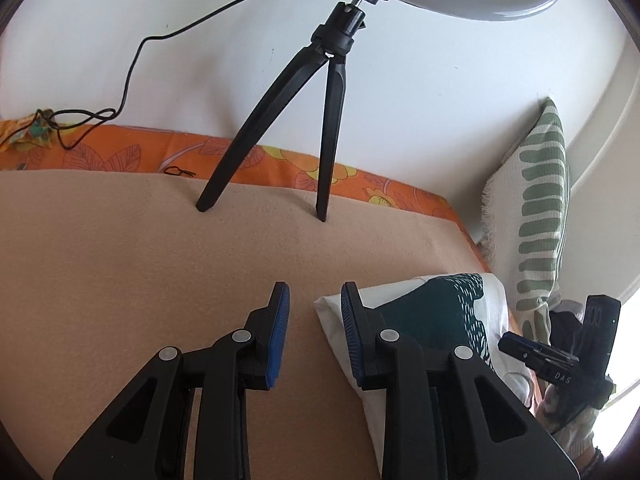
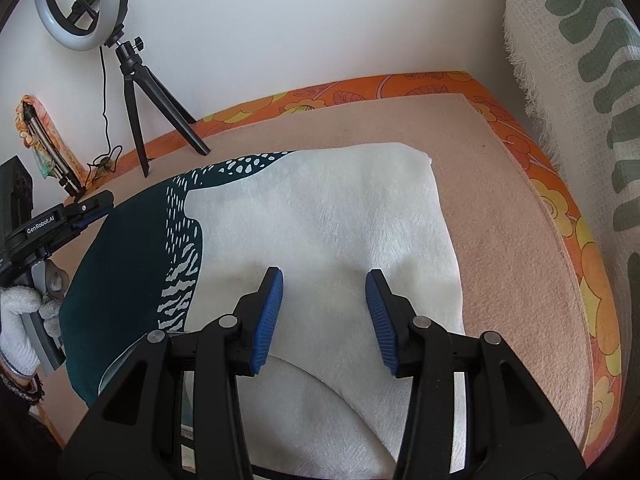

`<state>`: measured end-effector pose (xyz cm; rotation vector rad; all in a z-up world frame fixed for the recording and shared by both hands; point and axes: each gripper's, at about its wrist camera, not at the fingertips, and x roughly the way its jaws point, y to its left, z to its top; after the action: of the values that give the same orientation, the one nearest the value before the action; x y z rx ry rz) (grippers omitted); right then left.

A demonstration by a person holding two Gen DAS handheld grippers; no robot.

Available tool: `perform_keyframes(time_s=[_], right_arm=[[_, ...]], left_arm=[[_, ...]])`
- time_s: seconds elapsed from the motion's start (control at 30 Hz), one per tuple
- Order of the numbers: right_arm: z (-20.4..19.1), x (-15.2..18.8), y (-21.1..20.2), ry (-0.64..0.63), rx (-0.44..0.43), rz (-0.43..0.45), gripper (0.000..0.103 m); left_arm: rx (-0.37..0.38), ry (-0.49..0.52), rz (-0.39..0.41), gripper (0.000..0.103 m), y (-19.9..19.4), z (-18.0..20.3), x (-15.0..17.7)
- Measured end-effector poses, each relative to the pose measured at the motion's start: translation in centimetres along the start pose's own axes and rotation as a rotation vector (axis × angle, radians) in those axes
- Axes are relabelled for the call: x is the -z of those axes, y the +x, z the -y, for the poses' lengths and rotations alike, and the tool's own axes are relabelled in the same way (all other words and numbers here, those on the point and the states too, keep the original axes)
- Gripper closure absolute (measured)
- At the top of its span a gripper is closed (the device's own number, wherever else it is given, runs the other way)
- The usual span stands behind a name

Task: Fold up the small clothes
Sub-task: 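Open both tools and release the folded t-shirt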

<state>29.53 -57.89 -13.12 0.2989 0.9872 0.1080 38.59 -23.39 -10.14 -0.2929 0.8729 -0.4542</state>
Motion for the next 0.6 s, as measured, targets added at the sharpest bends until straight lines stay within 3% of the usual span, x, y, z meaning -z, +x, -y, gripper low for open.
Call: perform_keyframes(time_s=[0.17, 0.4, 0.53, 0.6], right_arm=[[-0.4, 0.2, -2.8, 0.039, -0.018, 0.048, 0.057], [-4.4, 1.9, -8.2, 0.007, 0.033, 0.108, 0.056], [-6.8, 3.5, -11.1, 0.000, 0.061, 0.146, 0.047], [-7.8, 4.4, -12.3, 0.003, 0.074, 0.159, 0.043]], left_arm=[[0.035, 0.073, -0.005, 0.078, -3.1, 1.3, 1.2], [0.068, 0.190, -0.010, 0.075, -7.2, 4.9, 3.3], [0.071, 0.235, 0.020, 0.046, -10.2, 6.2, 4.4], [0.074, 0.262, 0.035, 0.045, -11.8, 6.8, 5.0]])
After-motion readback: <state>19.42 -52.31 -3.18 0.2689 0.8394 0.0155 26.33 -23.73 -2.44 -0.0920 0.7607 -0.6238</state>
